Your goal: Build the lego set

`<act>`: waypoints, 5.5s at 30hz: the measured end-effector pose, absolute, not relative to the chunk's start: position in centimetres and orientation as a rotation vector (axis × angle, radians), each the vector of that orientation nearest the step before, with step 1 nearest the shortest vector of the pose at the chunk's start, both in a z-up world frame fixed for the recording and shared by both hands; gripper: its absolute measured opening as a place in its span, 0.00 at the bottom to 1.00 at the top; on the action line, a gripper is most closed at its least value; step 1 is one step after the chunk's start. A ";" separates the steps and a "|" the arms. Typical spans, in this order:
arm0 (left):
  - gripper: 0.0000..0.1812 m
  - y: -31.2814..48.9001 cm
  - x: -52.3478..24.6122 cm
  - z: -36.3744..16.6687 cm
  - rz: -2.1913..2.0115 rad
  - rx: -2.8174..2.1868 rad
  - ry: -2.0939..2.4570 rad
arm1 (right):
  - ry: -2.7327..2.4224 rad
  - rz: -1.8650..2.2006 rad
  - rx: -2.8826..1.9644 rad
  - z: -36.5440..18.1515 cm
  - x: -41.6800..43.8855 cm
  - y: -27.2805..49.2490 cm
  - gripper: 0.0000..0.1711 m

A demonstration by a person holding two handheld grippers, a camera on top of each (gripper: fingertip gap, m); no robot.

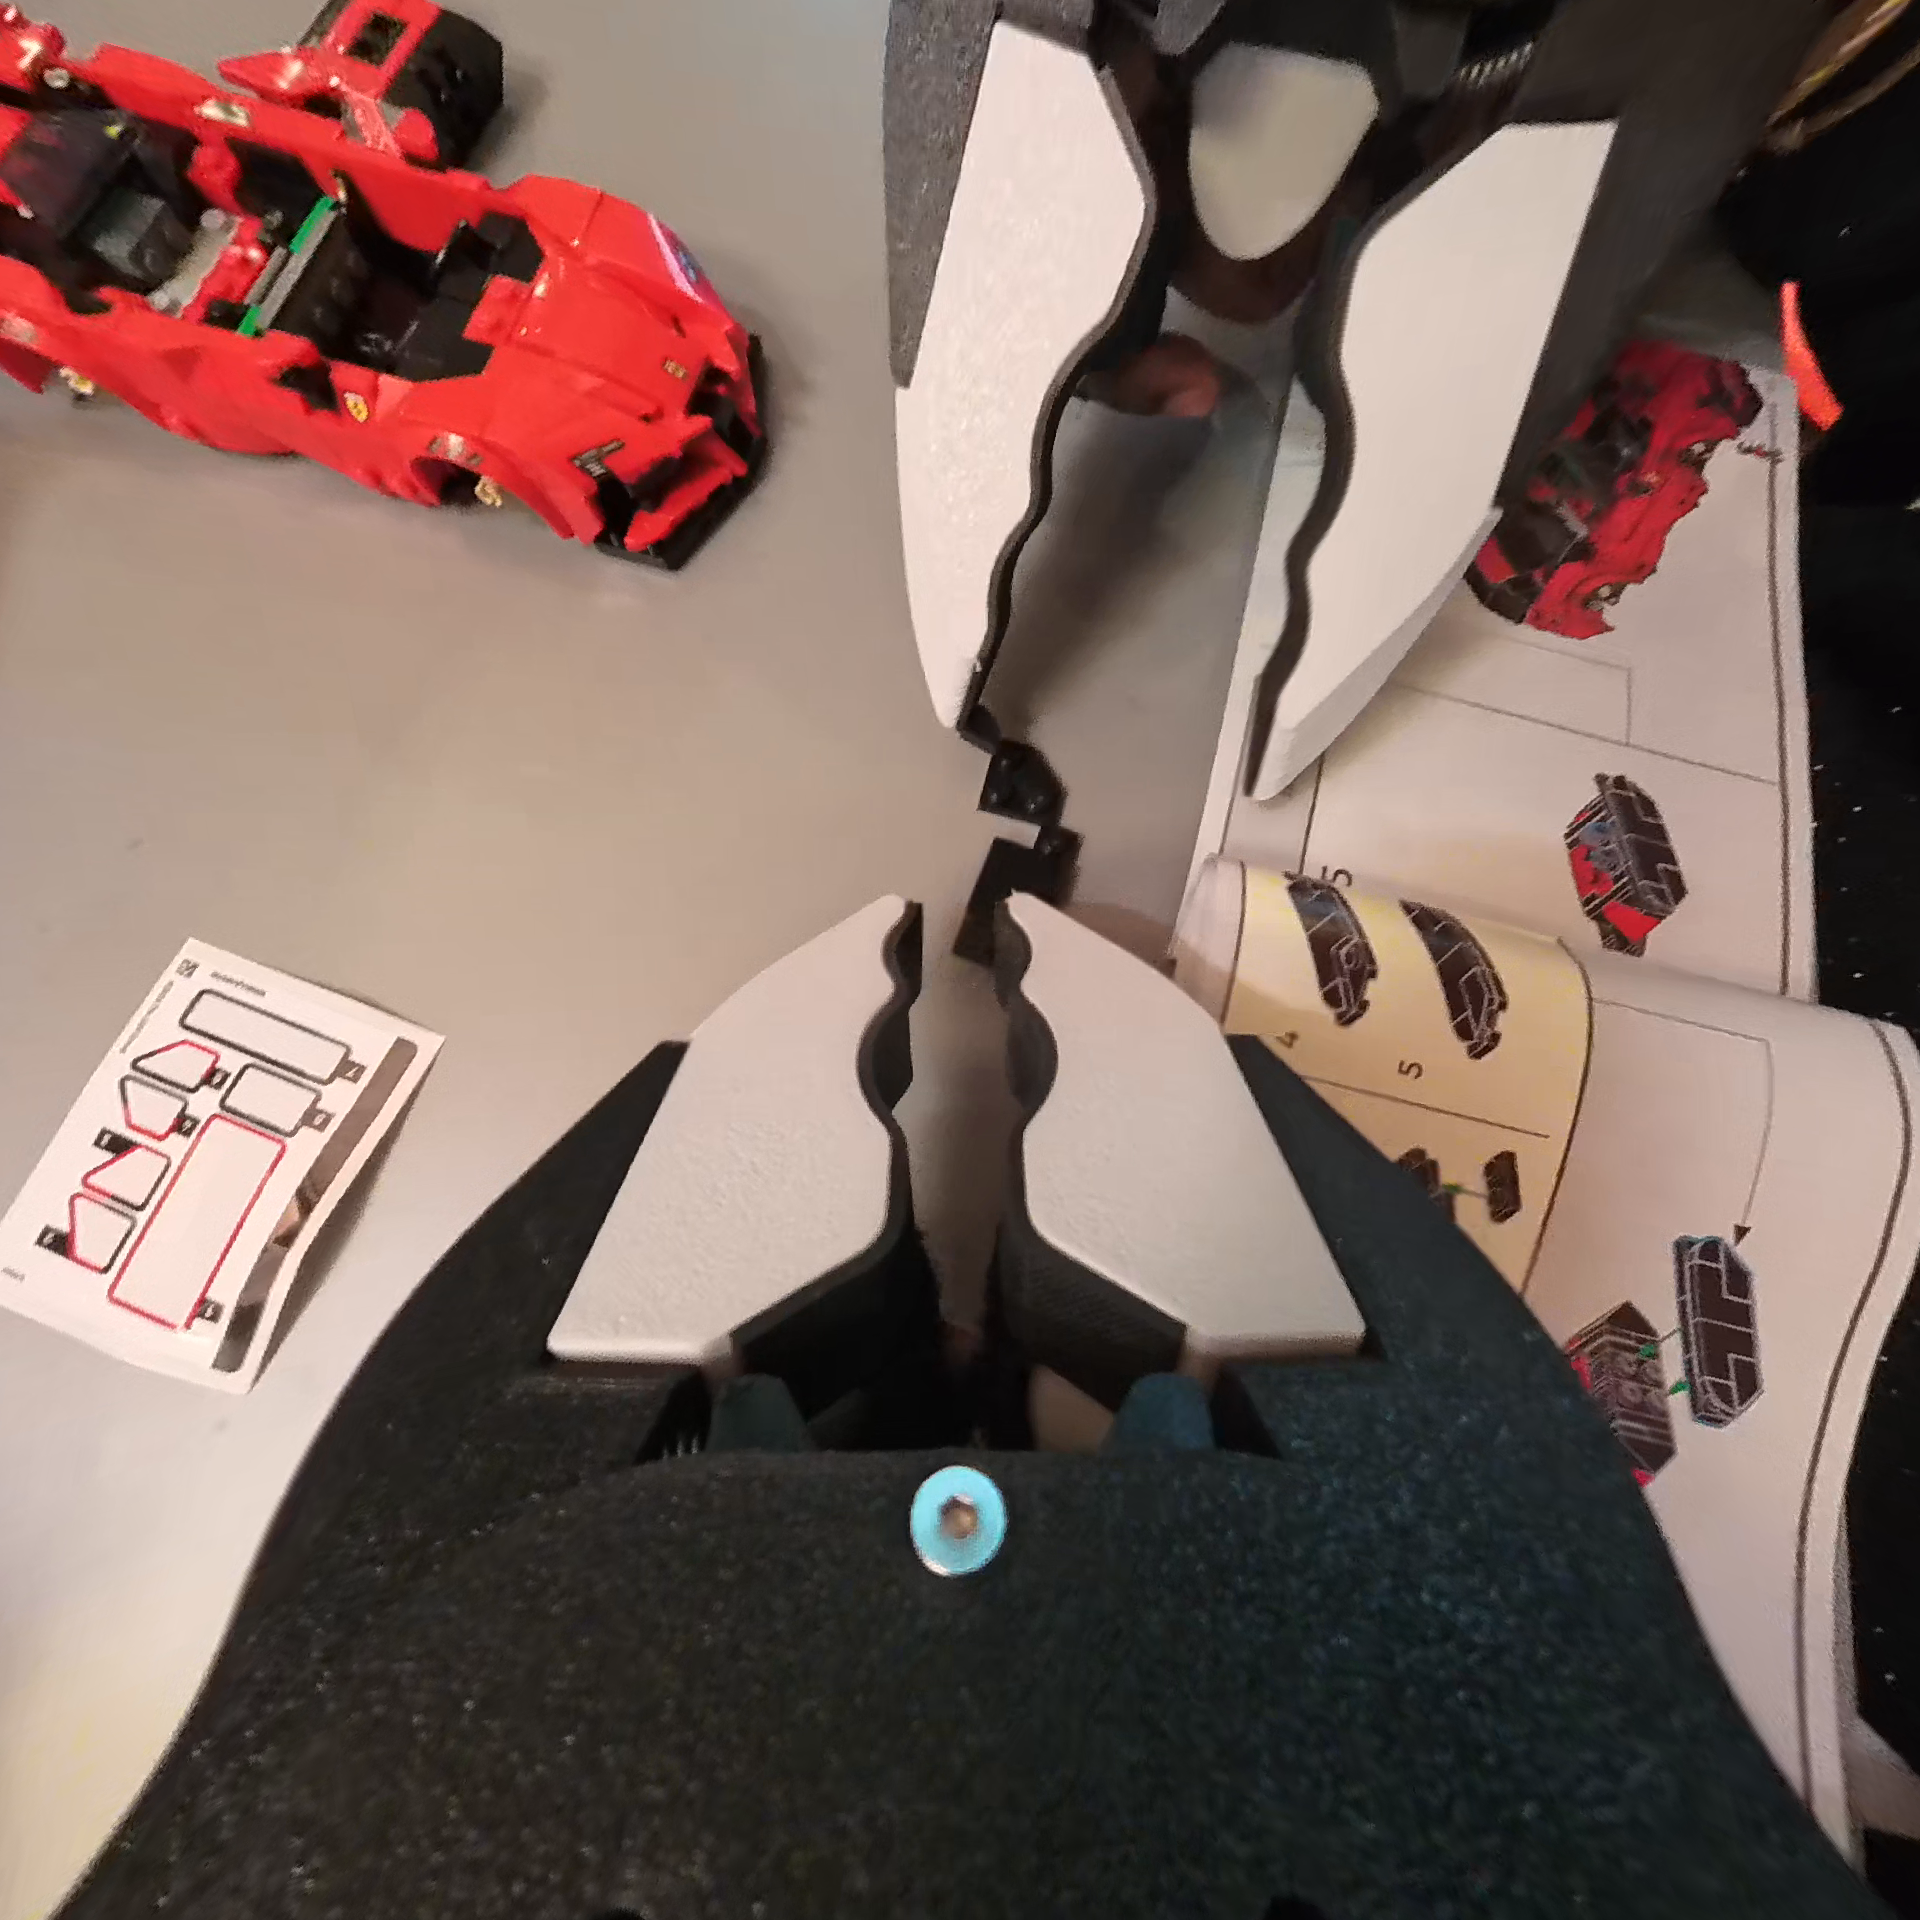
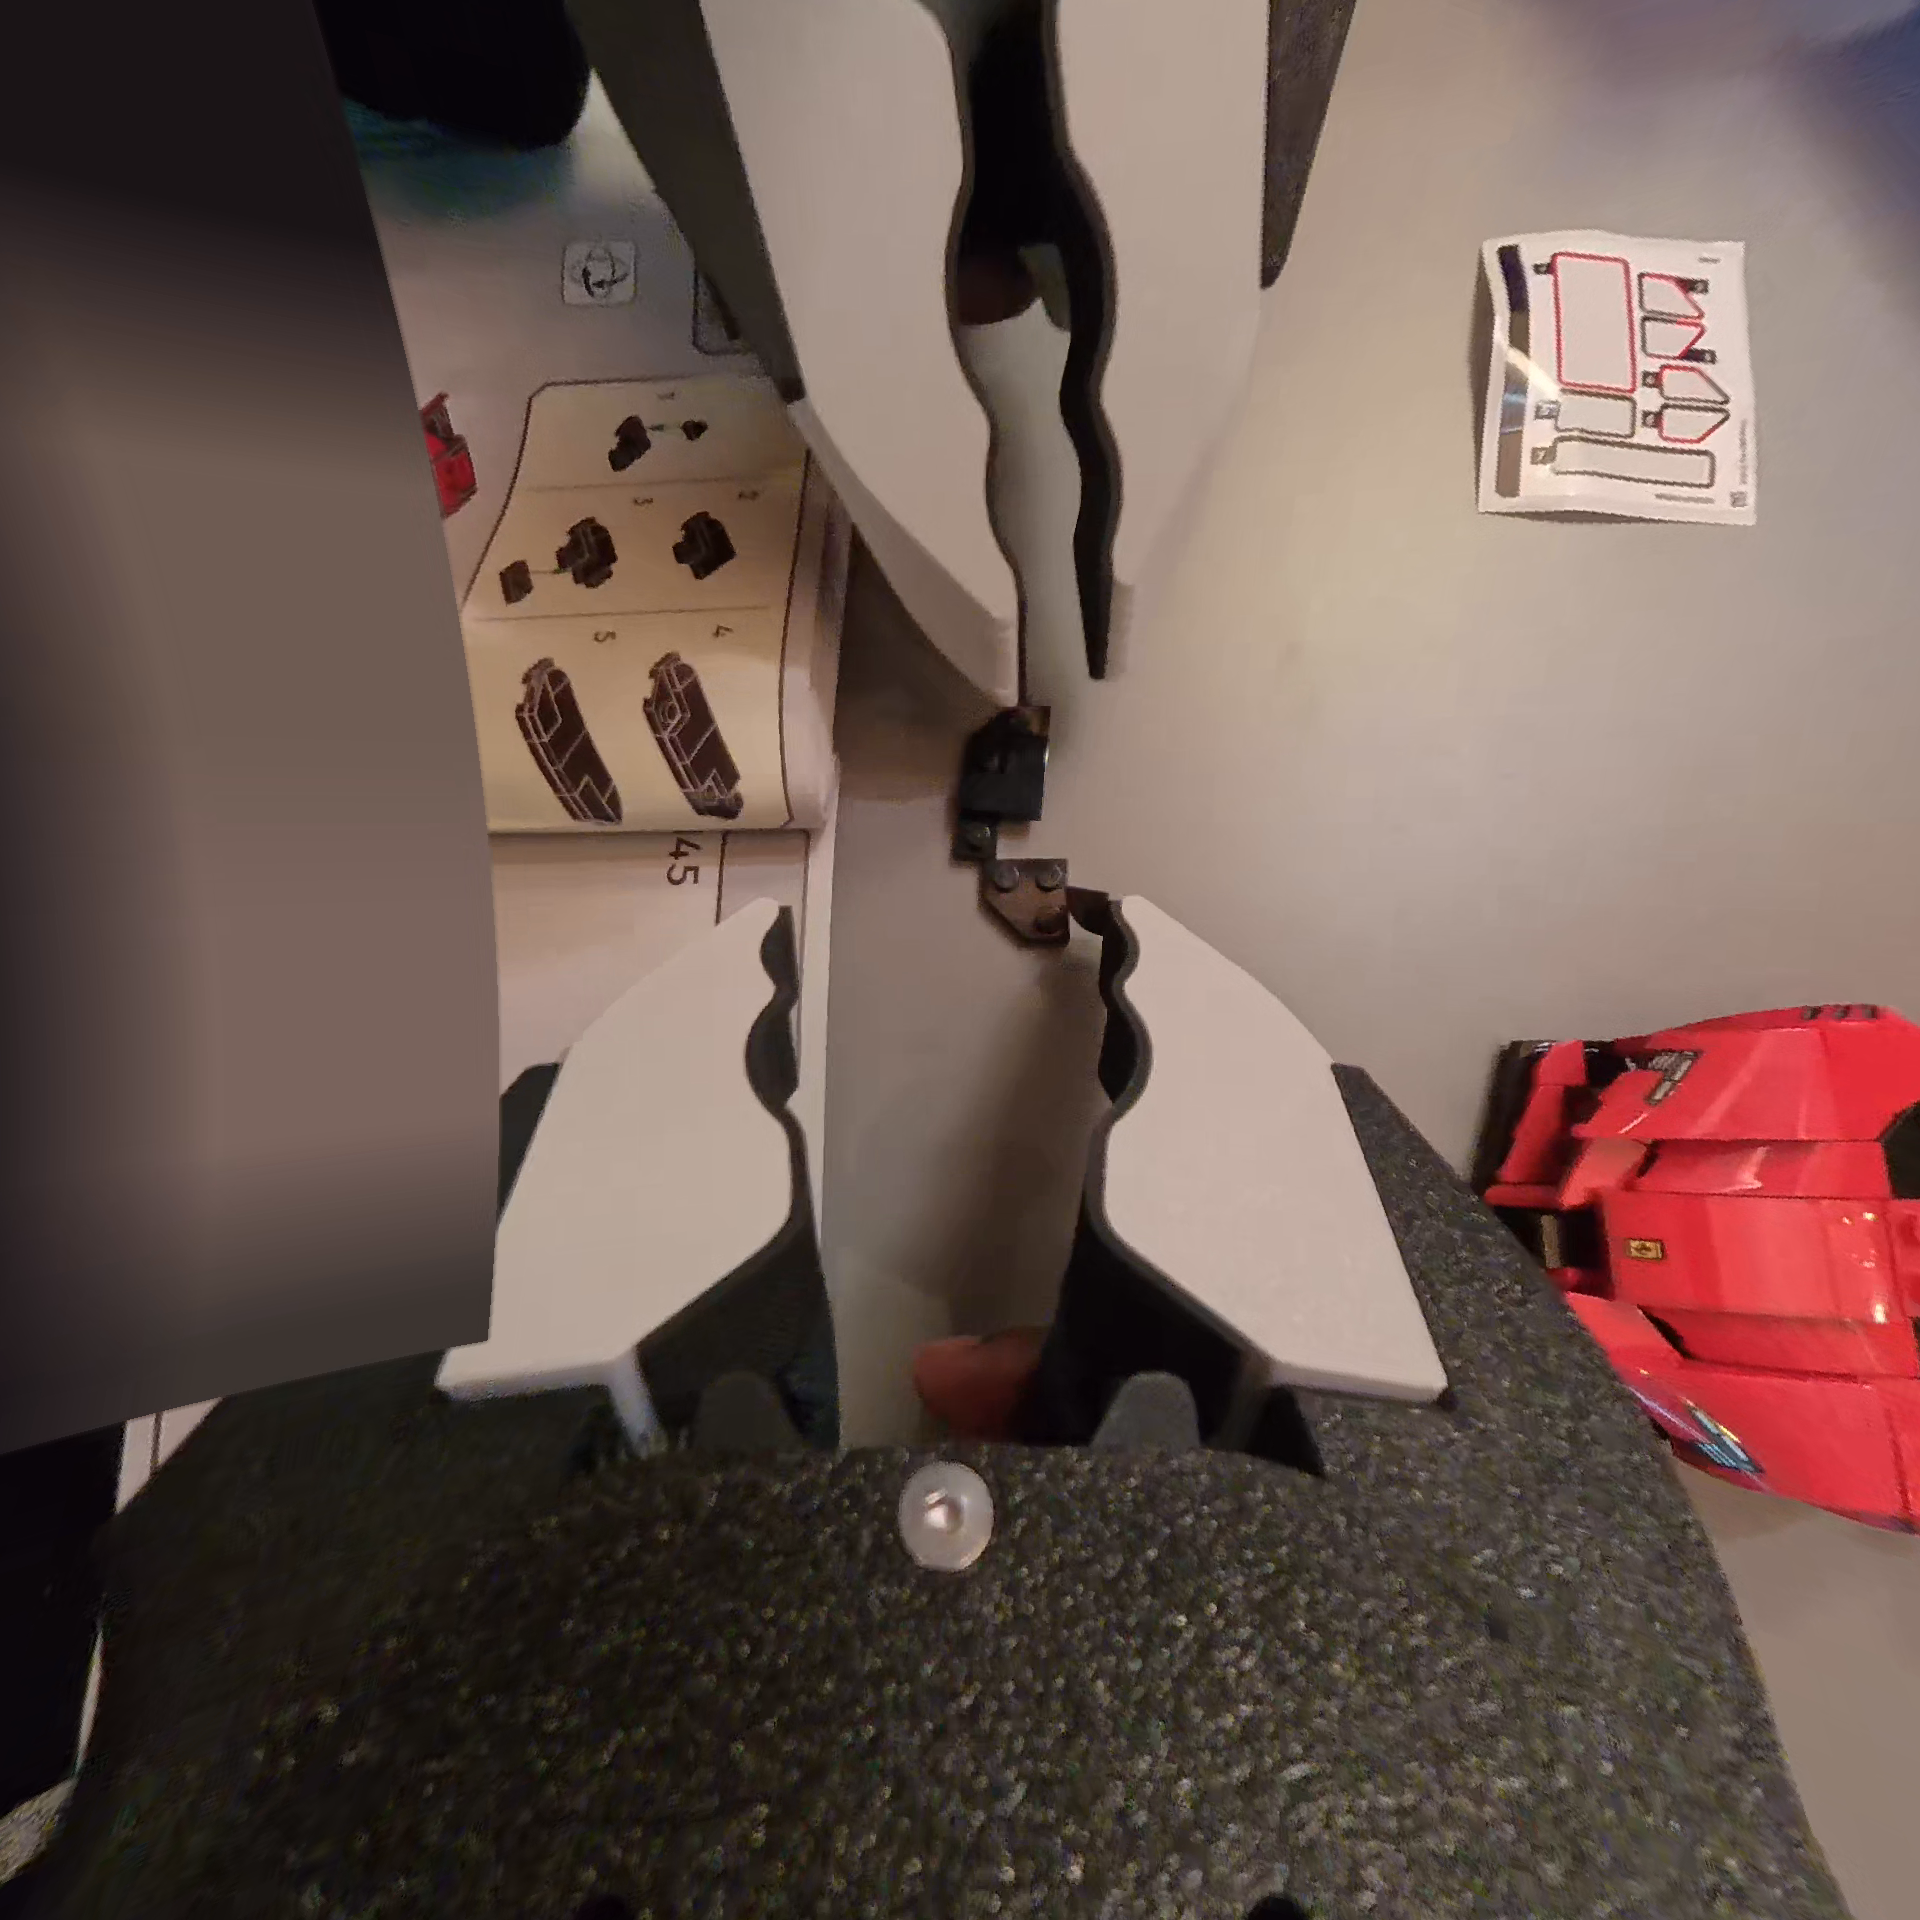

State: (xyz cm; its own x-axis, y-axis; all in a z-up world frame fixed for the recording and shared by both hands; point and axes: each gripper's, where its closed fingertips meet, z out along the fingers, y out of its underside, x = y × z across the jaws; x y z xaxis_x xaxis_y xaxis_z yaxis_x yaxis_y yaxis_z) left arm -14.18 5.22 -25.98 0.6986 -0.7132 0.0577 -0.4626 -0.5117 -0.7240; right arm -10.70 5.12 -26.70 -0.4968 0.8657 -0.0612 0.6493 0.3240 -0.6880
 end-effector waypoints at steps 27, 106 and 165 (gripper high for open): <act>0.07 4.8 -15.5 -25.7 -0.426 -2.203 0.863 | -2.485 0.854 -1.311 -27.1 -10.0 4.6 0.36; 0.20 4.5 -9.6 -26.9 -0.693 -2.227 1.240 | -2.341 0.970 -1.446 -27.2 -9.3 4.7 0.29; 0.07 5.9 -10.3 -26.8 -0.601 -2.164 1.277 | -2.240 0.911 -1.470 -27.4 -10.0 5.7 0.11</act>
State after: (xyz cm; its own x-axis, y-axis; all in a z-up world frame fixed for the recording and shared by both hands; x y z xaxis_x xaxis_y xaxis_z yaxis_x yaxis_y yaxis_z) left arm -10.34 5.88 -26.75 0.4483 -0.8884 0.0983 -0.6422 -0.3966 -0.6559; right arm -10.02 5.68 -27.44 -0.4252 0.9012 -0.0837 0.7040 0.2712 -0.6564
